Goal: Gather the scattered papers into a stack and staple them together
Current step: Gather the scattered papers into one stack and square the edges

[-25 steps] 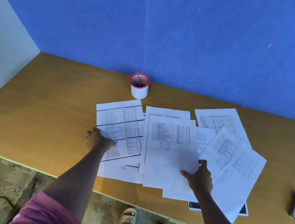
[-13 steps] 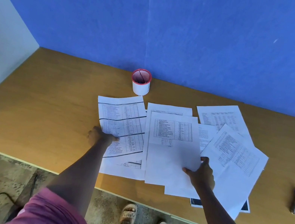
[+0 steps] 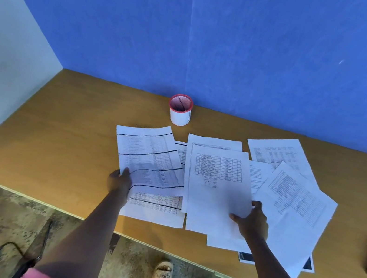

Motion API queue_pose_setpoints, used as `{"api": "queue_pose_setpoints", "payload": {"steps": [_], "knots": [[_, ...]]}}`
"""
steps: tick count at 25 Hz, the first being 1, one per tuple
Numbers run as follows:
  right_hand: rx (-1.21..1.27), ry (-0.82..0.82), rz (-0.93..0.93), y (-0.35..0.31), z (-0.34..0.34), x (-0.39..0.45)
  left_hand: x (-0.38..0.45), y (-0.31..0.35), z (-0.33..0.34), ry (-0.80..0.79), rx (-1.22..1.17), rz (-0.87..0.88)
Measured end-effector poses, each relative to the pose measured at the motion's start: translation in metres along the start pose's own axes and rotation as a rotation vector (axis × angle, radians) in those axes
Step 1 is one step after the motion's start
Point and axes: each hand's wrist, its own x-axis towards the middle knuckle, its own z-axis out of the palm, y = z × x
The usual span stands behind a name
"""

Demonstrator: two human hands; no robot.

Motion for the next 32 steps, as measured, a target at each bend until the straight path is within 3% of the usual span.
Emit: {"api": "queue_pose_setpoints", "payload": {"steps": [4, 7, 12, 18, 24, 27, 32], "knots": [[0.029, -0.013, -0.001, 0.0, -0.002, -0.003, -0.018, -0.001, -0.017, -0.095, -0.207, -0.058], [0.041, -0.024, -0.01, -0.001, -0.004, -0.006, -0.025, -0.002, -0.021, -0.131, -0.236, -0.003], [0.025, -0.07, -0.011, 0.0, -0.008, -0.003, -0.038, -0.005, 0.006, -0.273, -0.017, 0.176], [0.292, -0.144, 0.152, -0.005, -0.017, 0.008, -0.076, -0.029, 0.06, -0.452, 0.296, 0.359], [0.365, -0.181, 0.102, 0.004, -0.019, 0.015, -0.108, -0.039, 0.098, -0.525, 0.464, 0.424], [0.302, -0.216, 0.03, 0.005, -0.016, 0.014, -0.107, -0.042, 0.11, -0.51, 0.482, 0.432], [0.318, -0.081, -0.07, -0.003, -0.026, 0.023, -0.104, -0.03, 0.124, -0.328, 0.418, 0.44]]}}
